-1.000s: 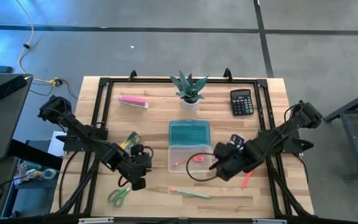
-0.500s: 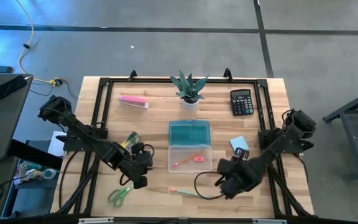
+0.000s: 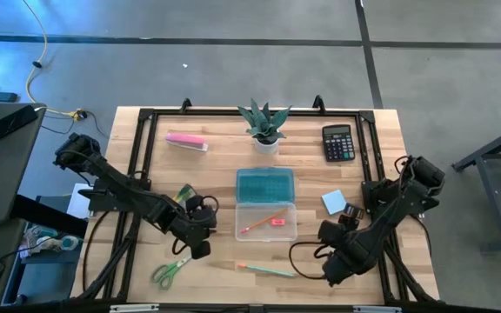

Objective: Pack school essentials
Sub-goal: Put the orange pen into the blue supply box

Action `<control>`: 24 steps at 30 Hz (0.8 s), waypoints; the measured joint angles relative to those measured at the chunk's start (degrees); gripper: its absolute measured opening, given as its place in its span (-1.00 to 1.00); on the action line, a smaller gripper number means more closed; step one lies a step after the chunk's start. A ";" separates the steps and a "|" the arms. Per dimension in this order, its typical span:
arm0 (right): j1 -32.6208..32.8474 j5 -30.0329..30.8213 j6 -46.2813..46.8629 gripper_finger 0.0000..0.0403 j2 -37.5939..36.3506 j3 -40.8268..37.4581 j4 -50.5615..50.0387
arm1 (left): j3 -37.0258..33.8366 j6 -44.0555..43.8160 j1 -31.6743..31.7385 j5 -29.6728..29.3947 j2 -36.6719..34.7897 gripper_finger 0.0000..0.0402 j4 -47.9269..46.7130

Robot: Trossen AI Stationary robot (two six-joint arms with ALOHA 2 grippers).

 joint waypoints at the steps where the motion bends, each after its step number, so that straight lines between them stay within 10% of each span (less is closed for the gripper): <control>1: -0.02 -0.02 -0.62 -0.20 0.00 0.00 0.02 | 0.00 -0.02 0.22 0.00 0.00 -0.73 0.05; 13: 0.68 -1.77 -2.99 -0.20 -7.33 -9.07 1.89 | 0.00 -0.04 1.68 0.26 0.00 -0.73 0.12; 24: 3.86 -10.57 -8.85 -0.20 -21.48 -27.61 29.44 | 0.00 -0.06 1.70 0.36 0.00 -0.73 0.12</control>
